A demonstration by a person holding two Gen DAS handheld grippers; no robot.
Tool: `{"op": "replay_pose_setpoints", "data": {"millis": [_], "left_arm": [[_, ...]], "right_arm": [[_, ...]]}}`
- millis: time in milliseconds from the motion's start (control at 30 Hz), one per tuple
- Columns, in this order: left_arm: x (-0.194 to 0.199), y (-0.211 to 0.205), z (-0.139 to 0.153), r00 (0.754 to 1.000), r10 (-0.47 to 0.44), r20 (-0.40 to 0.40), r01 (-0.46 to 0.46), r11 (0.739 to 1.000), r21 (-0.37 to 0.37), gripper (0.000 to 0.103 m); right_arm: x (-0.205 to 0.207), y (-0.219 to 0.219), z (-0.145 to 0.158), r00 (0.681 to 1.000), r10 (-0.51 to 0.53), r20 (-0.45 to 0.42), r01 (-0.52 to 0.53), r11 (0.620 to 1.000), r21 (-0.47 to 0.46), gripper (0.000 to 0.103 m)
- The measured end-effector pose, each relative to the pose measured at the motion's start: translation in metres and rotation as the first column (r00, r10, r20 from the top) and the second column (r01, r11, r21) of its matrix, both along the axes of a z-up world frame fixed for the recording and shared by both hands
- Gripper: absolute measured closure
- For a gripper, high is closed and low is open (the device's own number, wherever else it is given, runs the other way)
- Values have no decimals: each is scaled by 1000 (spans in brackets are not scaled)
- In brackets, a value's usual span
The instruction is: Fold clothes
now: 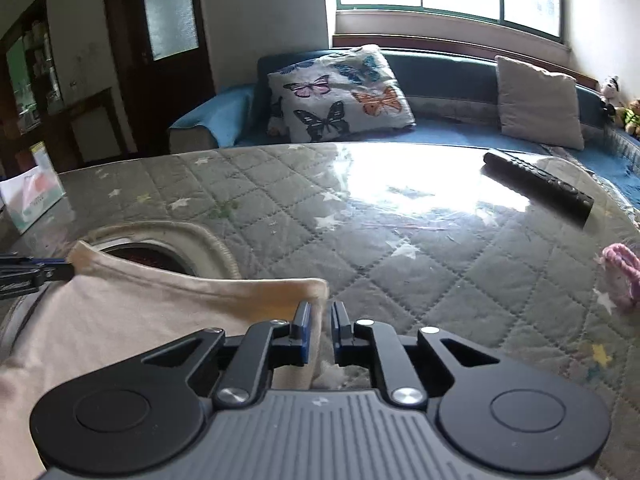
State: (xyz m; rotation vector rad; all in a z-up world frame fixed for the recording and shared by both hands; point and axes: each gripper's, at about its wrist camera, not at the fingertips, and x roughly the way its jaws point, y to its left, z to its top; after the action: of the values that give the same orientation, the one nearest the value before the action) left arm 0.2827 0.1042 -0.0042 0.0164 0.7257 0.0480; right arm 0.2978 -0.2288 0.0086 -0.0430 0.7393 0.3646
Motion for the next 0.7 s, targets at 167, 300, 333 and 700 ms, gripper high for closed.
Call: {"op": "replay_pose_setpoints", "data": {"millis": [167, 300, 333, 700], "left_arm": [[-26, -5, 13, 998, -54, 9, 54, 998, 23, 72], [-54, -10, 17, 995, -98, -7, 98, 995, 28, 66], [-63, -11, 17, 994, -105, -15, 106, 994, 25, 66], [-140, -19, -1, 992, -126, -25, 128, 988, 87, 62]], "right_arm": [[-27, 15, 7, 990, 134, -33, -134, 991, -15, 92], [-53, 33, 6, 972, 227, -67, -231, 971, -62, 77], [-57, 36, 5, 968, 239, -71, -244, 967, -72, 73], [-123, 53, -3, 945, 318, -73, -324, 938, -123, 67]]}}
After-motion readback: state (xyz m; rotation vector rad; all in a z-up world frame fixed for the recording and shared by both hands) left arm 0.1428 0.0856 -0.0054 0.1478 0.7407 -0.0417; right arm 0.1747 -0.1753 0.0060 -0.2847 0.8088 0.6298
